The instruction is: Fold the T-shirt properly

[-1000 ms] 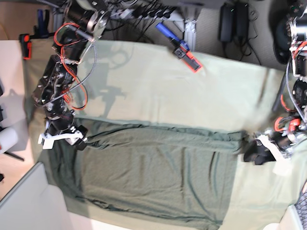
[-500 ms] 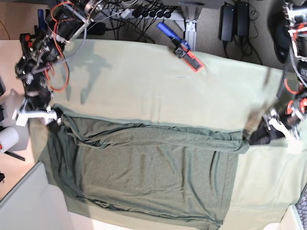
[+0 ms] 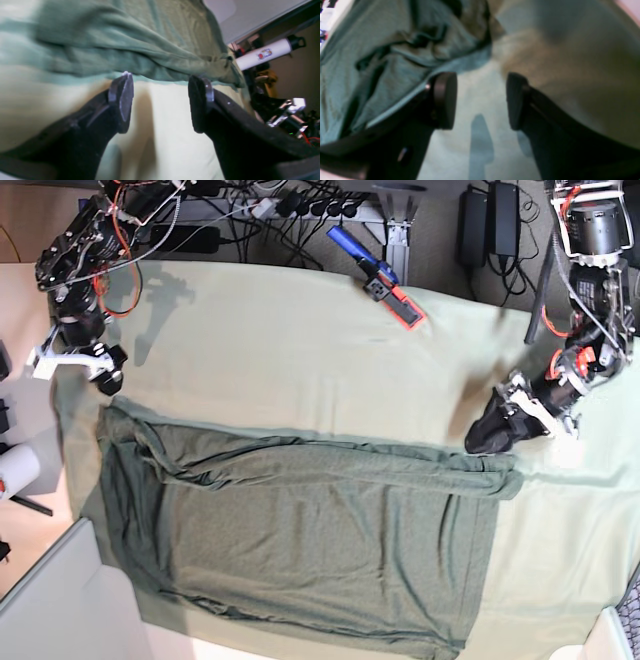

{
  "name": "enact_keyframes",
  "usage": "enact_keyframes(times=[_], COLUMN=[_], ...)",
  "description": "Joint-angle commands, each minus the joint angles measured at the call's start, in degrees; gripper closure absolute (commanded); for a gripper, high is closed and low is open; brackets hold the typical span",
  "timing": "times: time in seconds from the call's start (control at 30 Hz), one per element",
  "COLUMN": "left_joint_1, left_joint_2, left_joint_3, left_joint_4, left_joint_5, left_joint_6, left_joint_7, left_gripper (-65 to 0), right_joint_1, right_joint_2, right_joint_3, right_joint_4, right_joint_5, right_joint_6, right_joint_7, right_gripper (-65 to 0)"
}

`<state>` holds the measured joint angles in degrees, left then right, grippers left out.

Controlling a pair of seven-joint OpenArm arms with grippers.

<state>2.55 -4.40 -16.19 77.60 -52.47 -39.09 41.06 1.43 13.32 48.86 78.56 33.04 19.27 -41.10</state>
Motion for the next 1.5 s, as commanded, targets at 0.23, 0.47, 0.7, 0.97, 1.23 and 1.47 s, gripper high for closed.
enact_keyframes(times=[0.23, 0.47, 0.7, 0.97, 1.23, 1.47], left_joint_1=[-1.0, -1.9, -3.0, -4.2, -4.1, -4.1], left_joint_2=[4.3, 4.6, 5.4, 5.5, 5.5, 5.4], left_joint_3=[0.0, 0.0, 0.0, 0.2, 0.2, 0.2], left_joint_4=[1.0, 1.0, 1.0, 1.0, 1.0, 1.0], left_joint_5=[8.4, 11.8, 12.5, 12.7, 13.1, 14.2], left_joint_6=[8.5, 14.5, 14.6, 14.6, 14.7, 14.7], left_joint_7=[-4.3, -5.3, -5.7, -5.7, -5.6, -5.6], left_gripper=[-38.0, -38.0, -38.0, -38.0, -38.0, -38.0], right_joint_1=[0.7, 0.8, 0.8, 0.9, 2.0, 4.0], right_joint_2=[1.2, 1.2, 1.1, 1.1, 1.1, 0.9], right_joint_3=[0.1, 0.1, 0.0, -2.4, -2.5, -2.5], right_joint_4=[-0.6, -0.6, -0.6, -0.6, -3.3, -7.8], right_joint_5=[0.8, 0.9, 2.0, 1.9, 1.3, 2.0], right_joint_6=[0.7, 0.7, 0.7, 0.7, 0.7, 0.6], right_joint_7=[1.4, 1.4, 1.4, 2.3, 3.4, 3.5], right_gripper=[-31.7, -31.7, -31.7, -31.8, -40.7, -40.7])
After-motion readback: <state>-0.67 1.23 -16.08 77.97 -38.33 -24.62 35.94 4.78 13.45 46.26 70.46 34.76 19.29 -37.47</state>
